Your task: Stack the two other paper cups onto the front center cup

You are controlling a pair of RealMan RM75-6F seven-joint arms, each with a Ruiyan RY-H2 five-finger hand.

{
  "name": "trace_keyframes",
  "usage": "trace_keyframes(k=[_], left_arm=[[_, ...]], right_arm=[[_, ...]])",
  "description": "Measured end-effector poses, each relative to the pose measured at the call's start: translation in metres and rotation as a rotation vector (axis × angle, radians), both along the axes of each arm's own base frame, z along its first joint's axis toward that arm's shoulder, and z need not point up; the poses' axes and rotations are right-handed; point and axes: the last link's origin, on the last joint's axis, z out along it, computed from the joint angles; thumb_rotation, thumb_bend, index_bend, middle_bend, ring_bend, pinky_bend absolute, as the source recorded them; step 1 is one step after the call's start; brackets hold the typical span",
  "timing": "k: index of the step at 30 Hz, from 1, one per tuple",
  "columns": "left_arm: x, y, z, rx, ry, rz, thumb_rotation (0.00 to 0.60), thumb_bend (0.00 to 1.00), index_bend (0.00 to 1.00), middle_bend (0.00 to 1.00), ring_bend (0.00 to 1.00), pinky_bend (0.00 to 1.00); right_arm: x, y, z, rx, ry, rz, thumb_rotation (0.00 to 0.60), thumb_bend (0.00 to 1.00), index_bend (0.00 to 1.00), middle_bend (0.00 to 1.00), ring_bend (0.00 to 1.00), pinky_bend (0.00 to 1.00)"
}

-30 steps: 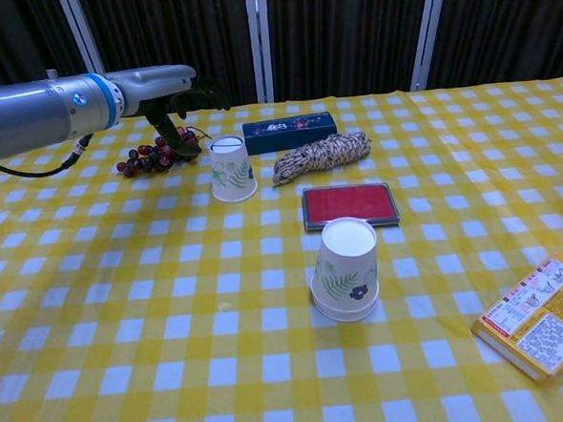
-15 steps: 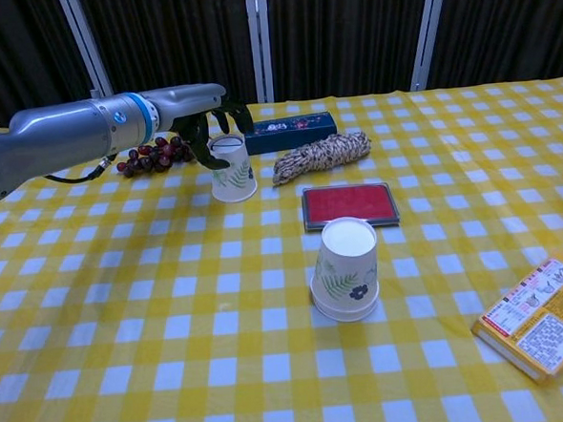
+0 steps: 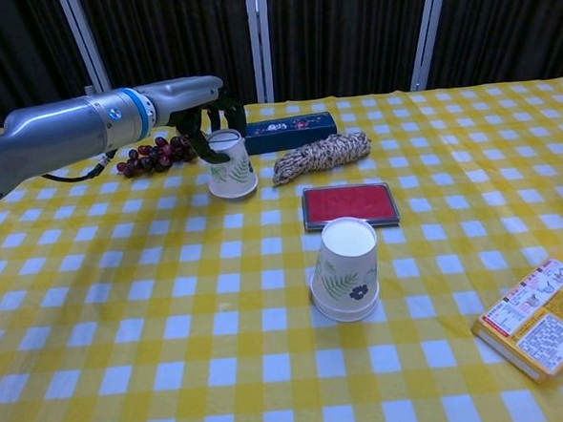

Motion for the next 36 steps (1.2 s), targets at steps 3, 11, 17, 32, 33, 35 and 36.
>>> trace_keyframes(k=[3,11,17,32,33,35,36], left_arm=[[0.004,-0.003,0.005,-0.004,-0.028,-0.010,0.600,0.33,0.45,0.37,0.40,0.54],[0.024,-0.031,0.027,-0.052,-0.110,-0.119,0.600,0.32,0.45,0.37,0.40,0.54],[0.042,-0.068,0.043,-0.119,-0.163,-0.215,0.600,0.32,0.45,0.37,0.40,0.54],[0.076,-0.138,0.060,-0.231,-0.162,-0.415,0.600,0.32,0.45,0.37,0.39,0.54],[0.078,-0.141,0.059,-0.238,-0.156,-0.425,0.600,0.32,0.45,0.37,0.39,0.54],[0.081,-0.145,0.056,-0.248,-0.141,-0.442,0.600,0.32,0.45,0.37,0.39,0.54],[0.082,-0.147,0.055,-0.251,-0.133,-0.450,0.600,0.32,0.45,0.37,0.39,0.53]], right_arm=[[0.001,0.000,0.000,-0.002,-0.001,0.002,0.600,0.00,0.00,0.00,0.00,0.00],[0.002,0.001,0.000,-0.003,-0.004,0.002,0.600,0.00,0.00,0.00,0.00,0.00],[0.003,0.001,-0.002,-0.002,-0.004,0.005,0.600,0.00,0.00,0.00,0.00,0.00],[0.005,0.003,0.001,-0.014,-0.010,0.005,0.600,0.00,0.00,0.00,0.00,0.00],[0.005,0.003,0.001,-0.016,-0.011,0.005,0.600,0.00,0.00,0.00,0.00,0.00],[0.005,0.003,0.002,-0.018,-0.013,0.006,0.600,0.00,0.00,0.00,0.00,0.00],[0.005,0.003,0.002,-0.019,-0.014,0.007,0.600,0.00,0.00,0.00,0.00,0.00]])
